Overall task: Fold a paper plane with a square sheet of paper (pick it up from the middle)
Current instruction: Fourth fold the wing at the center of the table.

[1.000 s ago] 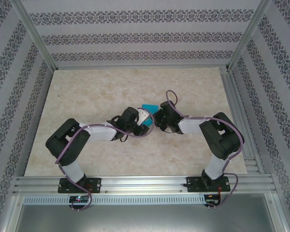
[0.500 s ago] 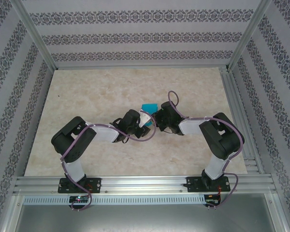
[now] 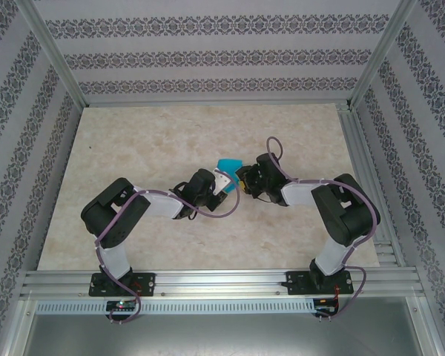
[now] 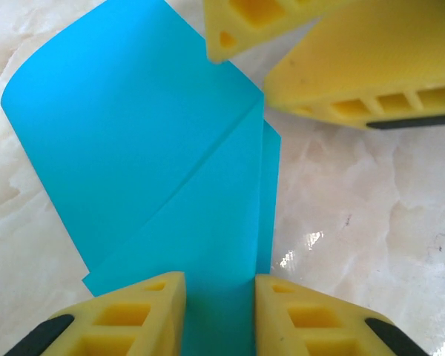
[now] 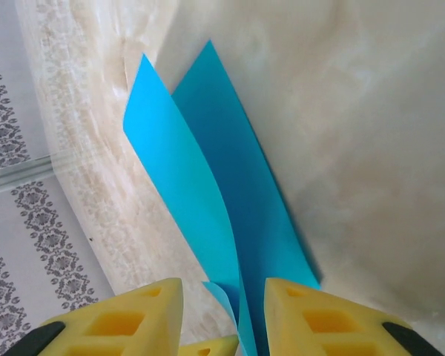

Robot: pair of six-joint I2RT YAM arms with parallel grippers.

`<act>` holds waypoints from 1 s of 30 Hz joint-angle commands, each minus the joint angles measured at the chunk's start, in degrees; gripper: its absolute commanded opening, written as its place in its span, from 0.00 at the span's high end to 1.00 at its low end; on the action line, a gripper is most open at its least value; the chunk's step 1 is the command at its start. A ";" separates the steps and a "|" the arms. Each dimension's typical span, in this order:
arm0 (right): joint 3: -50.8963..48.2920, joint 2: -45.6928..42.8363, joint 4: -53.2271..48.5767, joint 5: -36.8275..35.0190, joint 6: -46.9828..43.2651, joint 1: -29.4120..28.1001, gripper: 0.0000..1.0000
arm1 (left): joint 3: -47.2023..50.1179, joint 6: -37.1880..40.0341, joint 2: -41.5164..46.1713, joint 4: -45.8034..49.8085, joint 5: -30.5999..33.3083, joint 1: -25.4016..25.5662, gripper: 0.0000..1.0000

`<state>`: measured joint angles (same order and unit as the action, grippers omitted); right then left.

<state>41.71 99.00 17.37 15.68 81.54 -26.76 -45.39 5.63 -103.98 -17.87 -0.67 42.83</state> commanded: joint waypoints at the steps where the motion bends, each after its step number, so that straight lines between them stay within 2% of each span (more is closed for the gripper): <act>1: 1.24 1.20 0.30 2.50 -4.28 0.87 0.64 | 0.91 0.87 -0.25 -2.35 0.77 0.59 0.72; 17: 7.11 7.24 -3.20 8.64 -11.61 4.21 0.63 | 3.10 0.65 1.91 -4.68 -0.83 0.60 0.81; 30: 6.61 4.77 -4.65 9.15 -12.22 4.24 0.60 | 4.78 -0.37 5.29 -6.59 0.19 0.59 0.84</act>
<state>47.86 105.60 13.02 24.12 70.52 -22.74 -41.36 5.56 -100.09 -21.58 -0.73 42.83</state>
